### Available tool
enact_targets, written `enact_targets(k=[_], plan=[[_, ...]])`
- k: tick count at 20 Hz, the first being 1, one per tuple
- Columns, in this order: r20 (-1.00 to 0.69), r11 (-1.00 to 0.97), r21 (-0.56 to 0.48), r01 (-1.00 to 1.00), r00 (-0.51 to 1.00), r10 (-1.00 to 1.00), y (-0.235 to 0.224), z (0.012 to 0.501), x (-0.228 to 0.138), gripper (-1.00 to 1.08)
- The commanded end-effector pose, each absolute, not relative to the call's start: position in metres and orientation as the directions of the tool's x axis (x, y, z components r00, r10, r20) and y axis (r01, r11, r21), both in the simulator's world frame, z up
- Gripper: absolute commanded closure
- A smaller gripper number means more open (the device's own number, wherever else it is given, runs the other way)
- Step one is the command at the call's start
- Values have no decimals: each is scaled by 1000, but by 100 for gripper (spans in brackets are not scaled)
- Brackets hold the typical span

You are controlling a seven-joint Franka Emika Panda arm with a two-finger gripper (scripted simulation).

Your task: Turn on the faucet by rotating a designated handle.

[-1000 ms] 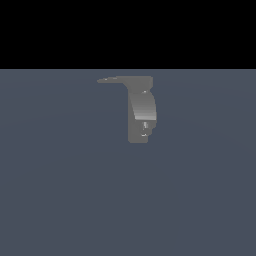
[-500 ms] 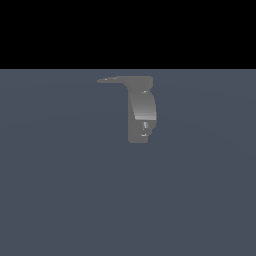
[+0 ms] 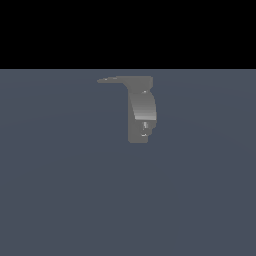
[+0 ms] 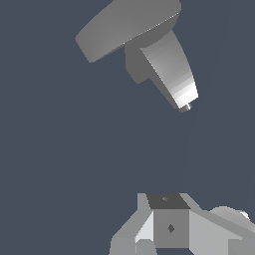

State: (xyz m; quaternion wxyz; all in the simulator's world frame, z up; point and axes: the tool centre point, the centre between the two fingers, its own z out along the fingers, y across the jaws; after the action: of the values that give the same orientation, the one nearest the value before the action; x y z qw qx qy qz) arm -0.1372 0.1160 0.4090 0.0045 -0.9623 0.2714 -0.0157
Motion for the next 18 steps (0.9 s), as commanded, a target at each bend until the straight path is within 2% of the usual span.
enact_targets(k=[1,18], plan=[[25,-824,-19,-566,824,-566,122,401,-124,108],[12,-589,-20,-808,589,-808,144,352,-32,108]])
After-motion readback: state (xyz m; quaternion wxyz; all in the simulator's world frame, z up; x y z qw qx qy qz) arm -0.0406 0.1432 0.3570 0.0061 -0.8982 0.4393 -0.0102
